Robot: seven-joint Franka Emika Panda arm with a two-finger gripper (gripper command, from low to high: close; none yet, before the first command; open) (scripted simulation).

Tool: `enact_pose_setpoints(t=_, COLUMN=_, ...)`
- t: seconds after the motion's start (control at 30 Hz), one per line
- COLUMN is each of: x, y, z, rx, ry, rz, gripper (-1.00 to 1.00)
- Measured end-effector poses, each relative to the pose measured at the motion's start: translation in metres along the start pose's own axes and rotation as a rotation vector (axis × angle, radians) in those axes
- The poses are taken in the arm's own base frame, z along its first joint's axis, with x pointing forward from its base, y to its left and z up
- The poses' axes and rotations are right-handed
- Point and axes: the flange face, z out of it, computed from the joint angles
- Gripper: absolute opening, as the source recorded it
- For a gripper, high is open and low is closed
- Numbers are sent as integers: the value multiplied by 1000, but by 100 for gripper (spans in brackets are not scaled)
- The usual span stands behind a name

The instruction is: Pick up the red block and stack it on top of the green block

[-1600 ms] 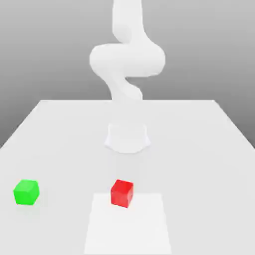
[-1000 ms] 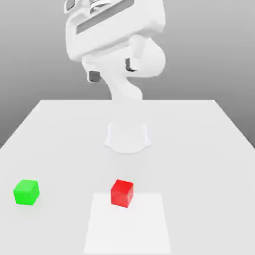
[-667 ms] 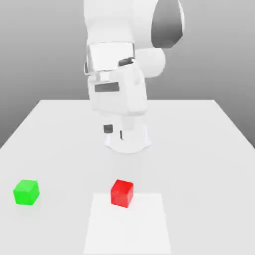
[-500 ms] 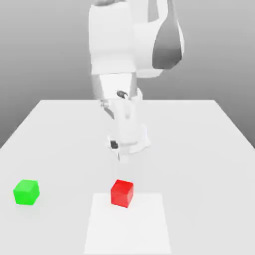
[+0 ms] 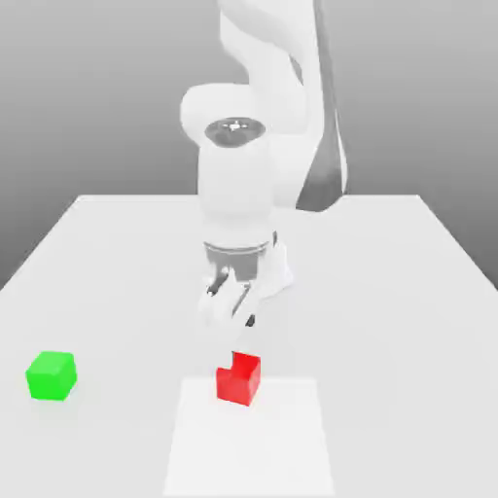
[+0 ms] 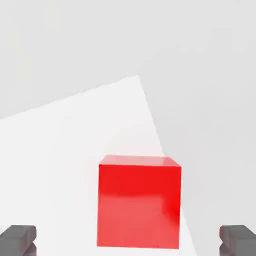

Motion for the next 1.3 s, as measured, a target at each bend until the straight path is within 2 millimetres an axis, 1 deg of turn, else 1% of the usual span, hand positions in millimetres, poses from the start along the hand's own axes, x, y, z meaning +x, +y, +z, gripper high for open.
enact_pose_setpoints(t=0.17, x=-3, y=-4, z=15, rx=2, ry=-4, rz=5, gripper=0)
enact_pose_setpoints(t=0.37, x=-3, y=-3, z=39, rx=3, ry=-4, rz=2, gripper=0)
enact_pose_setpoints(t=0.4, x=-3, y=-3, z=39, rx=3, ry=-4, rz=2, gripper=0)
enact_pose_setpoints(t=0.5, x=2, y=1, z=57, rx=-1, ry=2, rz=4, gripper=0)
enact_pose_setpoints(t=0.53, x=3, y=2, z=61, rx=-2, ry=4, rz=5, gripper=-100)
enact_pose_setpoints(t=0.73, x=4, y=2, z=63, rx=-1, ry=3, rz=5, gripper=-100)
enact_pose_setpoints(t=0.8, x=2, y=1, z=59, rx=0, ry=1, rz=4, gripper=-100)
enact_pose_setpoints(t=1.03, x=-5, y=-2, z=28, rx=4, ry=-7, rz=-3, gripper=-100)
enact_pose_setpoints(t=1.17, x=-5, y=0, z=13, rx=3, ry=-6, rz=-6, gripper=-100)
enact_pose_setpoints(t=1.3, x=0, y=0, z=2, rx=1, ry=-1, rz=3, gripper=-100)
